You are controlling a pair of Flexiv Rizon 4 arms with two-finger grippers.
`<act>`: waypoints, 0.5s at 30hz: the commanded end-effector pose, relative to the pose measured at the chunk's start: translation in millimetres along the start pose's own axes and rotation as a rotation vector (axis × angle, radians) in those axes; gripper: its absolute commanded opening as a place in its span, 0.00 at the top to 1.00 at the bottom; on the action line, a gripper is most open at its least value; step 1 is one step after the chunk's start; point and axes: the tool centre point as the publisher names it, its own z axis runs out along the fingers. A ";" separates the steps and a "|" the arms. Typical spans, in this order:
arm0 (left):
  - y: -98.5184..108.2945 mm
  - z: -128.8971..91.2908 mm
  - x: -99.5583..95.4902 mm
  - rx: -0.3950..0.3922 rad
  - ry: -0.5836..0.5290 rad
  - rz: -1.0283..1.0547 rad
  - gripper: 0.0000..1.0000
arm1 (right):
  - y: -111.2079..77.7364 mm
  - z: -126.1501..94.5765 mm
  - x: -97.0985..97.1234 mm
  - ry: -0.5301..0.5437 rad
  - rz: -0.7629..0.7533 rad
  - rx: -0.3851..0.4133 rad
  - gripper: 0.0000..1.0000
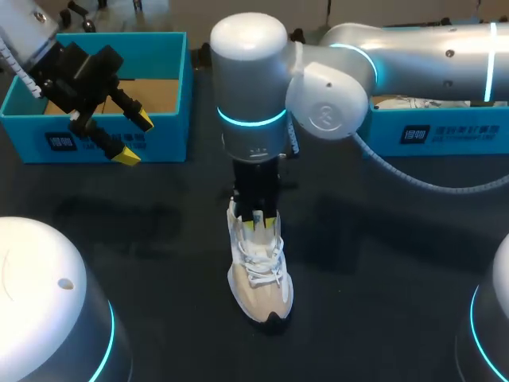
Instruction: Take the shoe out of the shoebox, open the shoe tongue, remove and reinsert the insole, then place the shoe into the shoebox
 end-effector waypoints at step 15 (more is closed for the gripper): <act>0.4 -0.4 -0.1 -0.002 0.001 0.000 0.00 | 10.1 -11.4 -2.4 0.019 -0.095 -0.053 0.72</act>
